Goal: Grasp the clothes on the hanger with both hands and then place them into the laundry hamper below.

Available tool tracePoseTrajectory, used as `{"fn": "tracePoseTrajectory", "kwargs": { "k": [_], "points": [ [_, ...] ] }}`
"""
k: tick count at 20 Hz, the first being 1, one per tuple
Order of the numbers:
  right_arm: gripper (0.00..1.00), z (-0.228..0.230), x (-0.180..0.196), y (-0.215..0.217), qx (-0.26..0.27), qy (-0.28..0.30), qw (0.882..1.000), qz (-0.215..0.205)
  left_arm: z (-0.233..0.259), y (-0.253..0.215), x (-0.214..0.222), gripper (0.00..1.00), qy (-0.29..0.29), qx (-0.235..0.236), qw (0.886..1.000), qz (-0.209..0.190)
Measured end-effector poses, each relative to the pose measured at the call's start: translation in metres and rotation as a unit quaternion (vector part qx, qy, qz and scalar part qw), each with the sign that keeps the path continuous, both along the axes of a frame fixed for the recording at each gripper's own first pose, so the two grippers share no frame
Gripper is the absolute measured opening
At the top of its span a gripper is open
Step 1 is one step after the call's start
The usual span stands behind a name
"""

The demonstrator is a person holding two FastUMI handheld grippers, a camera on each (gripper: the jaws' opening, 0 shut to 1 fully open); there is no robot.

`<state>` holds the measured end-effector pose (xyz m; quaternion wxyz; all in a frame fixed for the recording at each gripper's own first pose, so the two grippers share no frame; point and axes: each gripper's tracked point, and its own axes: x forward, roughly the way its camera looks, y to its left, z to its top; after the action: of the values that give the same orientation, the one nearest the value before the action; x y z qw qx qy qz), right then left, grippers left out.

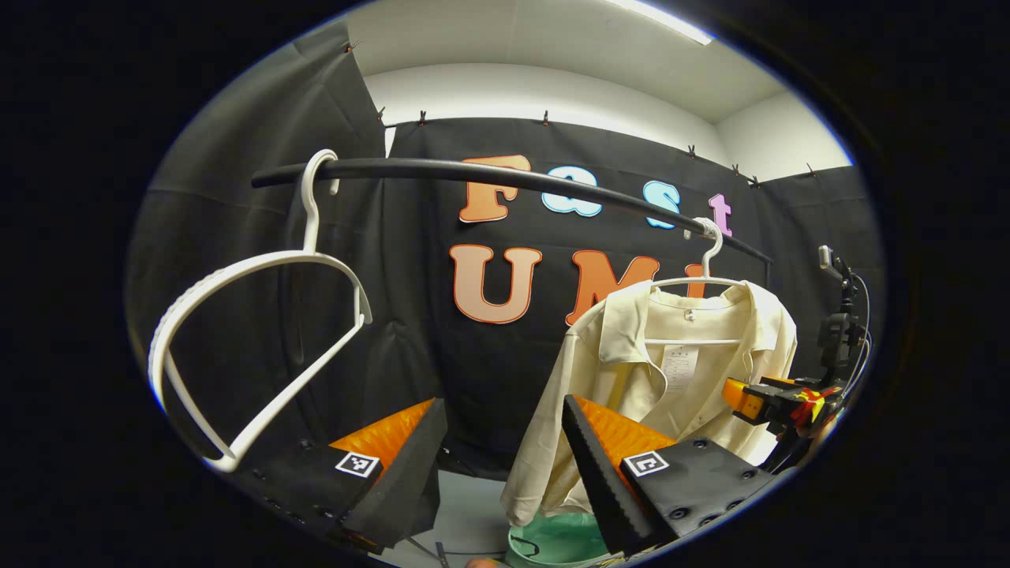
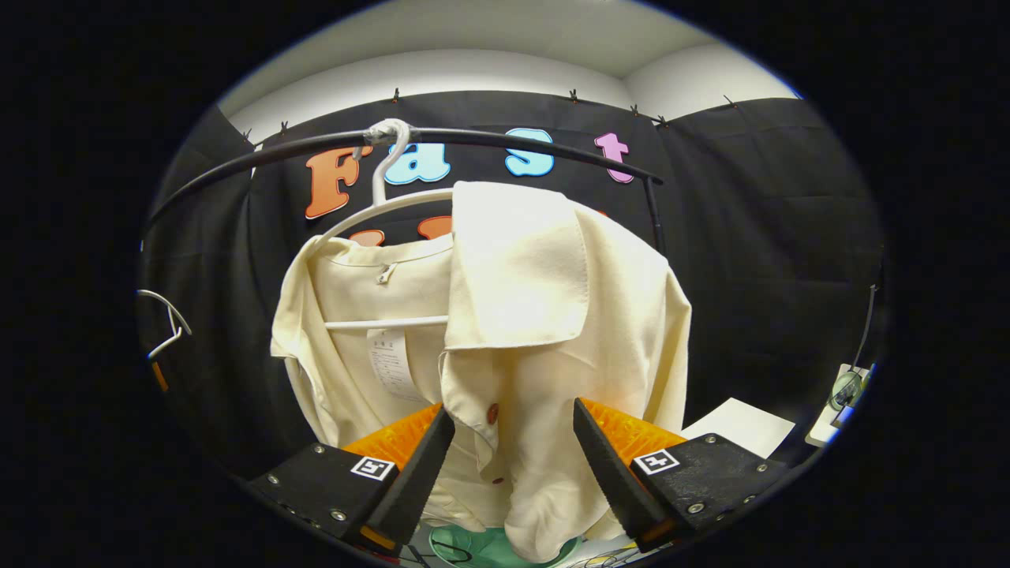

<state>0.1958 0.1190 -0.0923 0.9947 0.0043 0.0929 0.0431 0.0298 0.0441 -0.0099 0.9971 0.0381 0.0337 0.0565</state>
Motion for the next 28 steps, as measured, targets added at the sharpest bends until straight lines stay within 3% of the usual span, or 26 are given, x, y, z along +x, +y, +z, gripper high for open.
{"fn": "tracePoseTrajectory", "kwargs": {
  "k": [2, 3, 4, 7, 9, 13, 14, 16, 20, 21, 22, 28],
  "points": [
    [0.94, -0.009, 0.012, 0.001, 0.003, 0.014, 1.0, 0.002, 0.005, -0.002, 0.002, 0.96, -0.004, 0.0, 1.0, 0.007],
    [0.86, -0.013, 0.016, 0.001, 0.007, 0.022, 1.0, 0.006, 0.008, -0.001, 0.003, 0.96, -0.004, 0.0, 1.0, 0.012],
    [0.91, -0.015, 0.019, 0.002, 0.01, 0.028, 1.0, 0.01, 0.008, -0.003, 0.004, 0.97, -0.004, 0.001, 1.0, 0.015],
    [0.79, -0.014, 0.021, 0.0, 0.015, 0.027, 0.999, 0.027, 0.005, -0.012, 0.01, 0.97, -0.002, 0.002, 1.0, 0.021],
    [0.6, -0.015, 0.025, -0.004, 0.009, 0.022, 0.999, 0.035, -0.003, -0.019, 0.013, 0.94, 0.004, -0.004, 1.0, 0.023],
    [0.35, -0.018, 0.027, -0.003, 0.002, 0.024, 0.997, 0.068, -0.023, -0.039, 0.024, 0.97, 0.023, -0.016, 0.999, 0.018],
    [0.23, -0.016, 0.027, -0.003, 0.002, 0.024, 0.997, 0.074, -0.026, -0.046, 0.027, 1.0, 0.027, -0.016, 0.999, 0.016],
    [0.11, -0.015, 0.024, -0.004, 0.001, 0.022, 0.996, 0.088, -0.03, -0.063, 0.032, 0.97, 0.029, -0.021, 0.999, 0.003],
    [0.01, -0.011, 0.014, -0.008, 0.008, 0.024, 0.994, 0.107, -0.041, -0.095, 0.048, 0.97, 0.036, -0.023, 0.999, -0.028],
    [0.01, -0.009, 0.011, -0.01, 0.011, 0.023, 0.994, 0.11, -0.044, -0.101, 0.054, 1.0, 0.037, -0.021, 0.999, -0.034],
    [0.0, -0.007, 0.008, -0.013, 0.012, 0.021, 0.994, 0.111, -0.046, -0.109, 0.06, 0.96, 0.039, -0.019, 0.998, -0.04],
    [0.0, 0.005, 0.0, -0.029, 0.012, 0.017, 0.992, 0.121, -0.061, -0.135, 0.104, 0.96, 0.045, -0.002, 0.998, -0.053]
  ]
}}
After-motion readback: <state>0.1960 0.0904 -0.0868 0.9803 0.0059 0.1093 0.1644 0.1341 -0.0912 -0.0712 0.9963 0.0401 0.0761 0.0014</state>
